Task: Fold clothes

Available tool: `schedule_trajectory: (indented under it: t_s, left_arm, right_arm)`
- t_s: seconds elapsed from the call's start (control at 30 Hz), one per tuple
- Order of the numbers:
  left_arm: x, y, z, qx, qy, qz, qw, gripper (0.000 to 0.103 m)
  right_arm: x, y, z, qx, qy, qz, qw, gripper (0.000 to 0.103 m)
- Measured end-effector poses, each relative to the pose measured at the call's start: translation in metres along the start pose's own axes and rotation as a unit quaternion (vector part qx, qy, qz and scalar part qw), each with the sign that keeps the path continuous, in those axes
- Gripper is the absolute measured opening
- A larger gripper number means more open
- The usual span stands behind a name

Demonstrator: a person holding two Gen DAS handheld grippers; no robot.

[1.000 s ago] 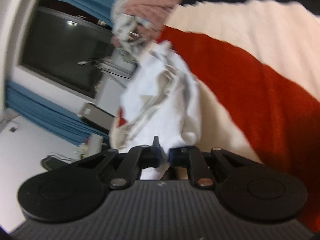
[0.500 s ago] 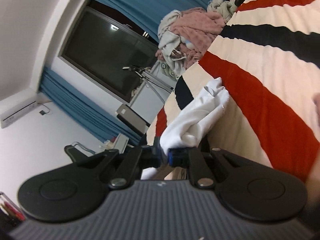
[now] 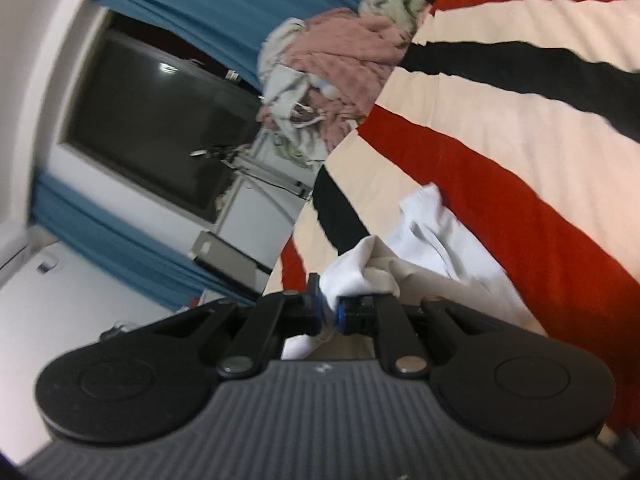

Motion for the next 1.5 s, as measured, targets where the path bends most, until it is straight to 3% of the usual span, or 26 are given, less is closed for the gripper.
schedule_trajectory:
  t_s: [0.13, 0.33, 0.4, 0.43, 0.47, 0.5, 0.53, 0.57, 0.6, 0.67, 0.77, 0.9, 0.93, 1.07, 1.2, 1.33, 1.5]
  left_arm:
    - [-0.039, 0.070, -0.002, -0.028, 0.023, 0.005, 0.9993, 0.008]
    - [-0.046, 0.124, -0.047, -0.025, 0.046, -0.018, 0.9984, 0.010]
    - [-0.045, 0.130, -0.054, -0.028, 0.061, -0.022, 0.9975, 0.018]
    - [-0.044, 0.129, -0.051, -0.025, 0.078, -0.023, 0.9964, 0.028]
    - [-0.042, 0.128, -0.047, -0.021, 0.095, -0.024, 0.9950, 0.052]
    - [-0.040, 0.127, -0.043, -0.017, 0.112, -0.024, 0.9933, 0.065]
    - [-0.039, 0.125, -0.039, -0.014, 0.129, -0.025, 0.9912, 0.085]
    - [-0.035, 0.123, -0.031, -0.014, 0.151, -0.023, 0.9882, 0.089]
    - [-0.031, 0.119, -0.023, -0.007, 0.174, -0.019, 0.9846, 0.089]
    - [-0.024, 0.115, -0.014, 0.005, 0.201, -0.016, 0.9795, 0.091]
    - [-0.016, 0.122, -0.007, -0.029, 0.243, -0.021, 0.9693, 0.091]
    - [-0.005, 0.143, -0.010, -0.081, 0.282, -0.038, 0.9552, 0.091]
    - [-0.002, 0.148, -0.010, -0.094, 0.292, -0.042, 0.9509, 0.091]
    - [0.009, 0.168, -0.013, -0.146, 0.329, -0.059, 0.9311, 0.089]
    - [0.020, 0.188, -0.016, -0.197, 0.364, -0.075, 0.9069, 0.089]
    - [0.028, 0.155, -0.013, -0.190, 0.363, -0.073, 0.9091, 0.089]
    - [0.038, 0.113, -0.009, -0.180, 0.361, -0.070, 0.9124, 0.089]
  right_arm:
    - [-0.027, 0.070, -0.003, 0.023, 0.009, -0.003, 1.000, 0.010]
    - [-0.041, 0.134, 0.037, 0.033, 0.007, -0.040, 0.999, 0.012]
    - [-0.042, 0.144, 0.049, 0.026, 0.003, -0.062, 0.998, 0.014]
    - [-0.041, 0.145, 0.051, 0.020, 0.002, -0.075, 0.997, 0.016]
    - [-0.041, 0.145, 0.051, 0.012, 0.000, -0.090, 0.996, 0.025]
    - [-0.041, 0.142, 0.050, 0.004, -0.002, -0.102, 0.995, 0.045]
    - [-0.040, 0.138, 0.046, -0.006, -0.005, -0.107, 0.994, 0.058]
    - [-0.038, 0.133, 0.042, -0.016, -0.009, -0.111, 0.994, 0.083]
    - [-0.035, 0.129, 0.037, -0.023, -0.028, -0.109, 0.993, 0.087]
    - [-0.030, 0.120, 0.026, -0.038, -0.071, -0.104, 0.991, 0.087]
    - [-0.021, 0.119, 0.013, -0.010, -0.172, -0.076, 0.982, 0.085]
    - [-0.008, 0.151, 0.012, 0.080, -0.307, -0.043, 0.947, 0.049]
    - [-0.007, 0.161, 0.017, 0.093, -0.322, -0.044, 0.941, 0.045]
    - [0.003, 0.192, 0.034, 0.125, -0.358, -0.071, 0.923, 0.045]
    - [0.013, 0.184, 0.033, 0.132, -0.373, -0.070, 0.916, 0.045]
    - [0.023, 0.155, 0.015, 0.119, -0.369, -0.080, 0.918, 0.045]
    - [0.049, 0.105, 0.001, 0.113, -0.404, -0.059, 0.906, 0.045]
Point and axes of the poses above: each gripper's, at about its wrist camera, not at the fingertips, and y roughly the way its jaws point, z to its right, x to its underside, the point moved 1 cm from there along y, roughly the way its jaws point, and after that the axes turned 9 degrees about y, right-handed, at the moved point
